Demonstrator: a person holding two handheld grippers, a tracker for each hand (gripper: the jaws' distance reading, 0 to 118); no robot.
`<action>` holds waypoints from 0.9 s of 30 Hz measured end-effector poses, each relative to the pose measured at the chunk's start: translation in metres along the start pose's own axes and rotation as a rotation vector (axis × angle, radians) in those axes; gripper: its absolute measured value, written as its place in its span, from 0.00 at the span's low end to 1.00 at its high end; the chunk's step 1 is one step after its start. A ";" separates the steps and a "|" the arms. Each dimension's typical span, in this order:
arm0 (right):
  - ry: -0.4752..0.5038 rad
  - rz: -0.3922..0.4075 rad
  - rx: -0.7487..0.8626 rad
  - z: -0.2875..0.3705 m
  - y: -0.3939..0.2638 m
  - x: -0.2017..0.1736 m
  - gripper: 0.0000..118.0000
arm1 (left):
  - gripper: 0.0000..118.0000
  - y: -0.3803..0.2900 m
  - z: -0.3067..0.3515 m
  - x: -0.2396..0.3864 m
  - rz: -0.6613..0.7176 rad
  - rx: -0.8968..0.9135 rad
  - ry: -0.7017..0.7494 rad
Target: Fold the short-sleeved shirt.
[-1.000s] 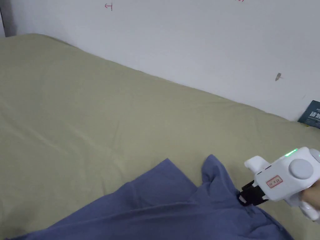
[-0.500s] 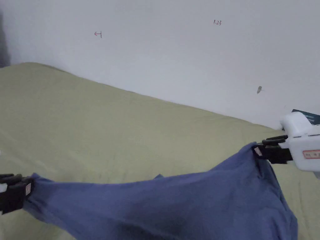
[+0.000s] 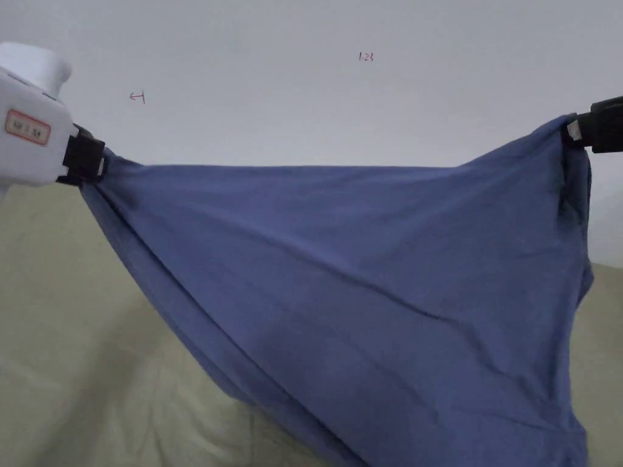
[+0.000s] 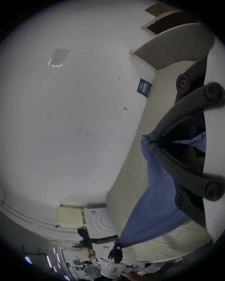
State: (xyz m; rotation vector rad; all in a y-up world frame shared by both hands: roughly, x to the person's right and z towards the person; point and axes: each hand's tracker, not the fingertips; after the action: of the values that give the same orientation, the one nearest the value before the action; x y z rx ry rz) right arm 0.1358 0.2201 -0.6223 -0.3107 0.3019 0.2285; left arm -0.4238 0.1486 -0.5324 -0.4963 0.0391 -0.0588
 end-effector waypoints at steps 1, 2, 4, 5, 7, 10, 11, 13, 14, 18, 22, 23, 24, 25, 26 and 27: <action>-0.028 -0.003 0.019 0.000 0.005 0.004 0.03 | 0.01 0.012 -0.004 -0.002 0.000 0.007 -0.010; -0.040 -0.012 0.029 0.000 0.011 0.010 0.03 | 0.01 0.026 -0.009 -0.002 -0.003 0.023 -0.006; -0.064 -0.048 0.060 0.000 0.023 0.020 0.03 | 0.01 0.047 -0.015 -0.002 -0.015 0.043 -0.003; -0.071 -0.049 0.077 0.000 0.028 0.024 0.03 | 0.01 0.058 -0.018 -0.001 -0.022 0.054 0.004; -0.099 -0.058 0.085 -0.001 0.040 0.030 0.03 | 0.01 0.075 -0.024 -0.003 -0.031 0.078 0.001; -0.148 -0.035 0.110 -0.008 0.055 0.040 0.03 | 0.01 0.101 -0.035 -0.004 -0.047 0.103 0.010; -0.166 -0.033 0.123 -0.009 0.060 0.042 0.03 | 0.01 0.109 -0.037 -0.003 -0.055 0.121 0.021; -0.191 -0.038 0.158 -0.010 0.068 0.046 0.03 | 0.01 0.126 -0.044 -0.003 -0.080 0.141 0.036; -0.193 -0.050 0.182 -0.011 0.072 0.049 0.03 | 0.01 0.132 -0.045 -0.003 -0.077 0.164 0.036; -0.227 -0.072 0.229 -0.012 0.087 0.054 0.03 | 0.01 0.153 -0.053 -0.001 -0.090 0.209 0.038; -0.249 -0.075 0.300 -0.004 0.100 0.055 0.03 | 0.01 0.163 -0.054 0.010 -0.132 0.213 0.068; -0.257 -0.065 0.315 -0.002 0.104 0.055 0.03 | 0.01 0.165 -0.055 0.011 -0.147 0.229 0.084; -0.253 -0.063 0.327 0.001 0.107 0.055 0.03 | 0.01 0.168 -0.055 0.012 -0.149 0.226 0.086; -0.256 -0.053 0.337 0.004 0.111 0.054 0.03 | 0.01 0.170 -0.055 0.012 -0.148 0.229 0.088; -0.258 -0.043 0.360 0.007 0.113 0.054 0.03 | 0.01 0.170 -0.054 0.010 -0.135 0.240 0.082; -0.251 -0.045 0.358 0.010 0.115 0.055 0.03 | 0.01 0.171 -0.054 0.008 -0.135 0.235 0.078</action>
State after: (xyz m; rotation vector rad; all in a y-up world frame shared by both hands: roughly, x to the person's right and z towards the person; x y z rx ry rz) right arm 0.1589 0.3392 -0.6616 0.0662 0.0834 0.1634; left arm -0.4106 0.2728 -0.6622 -0.2614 0.0740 -0.2123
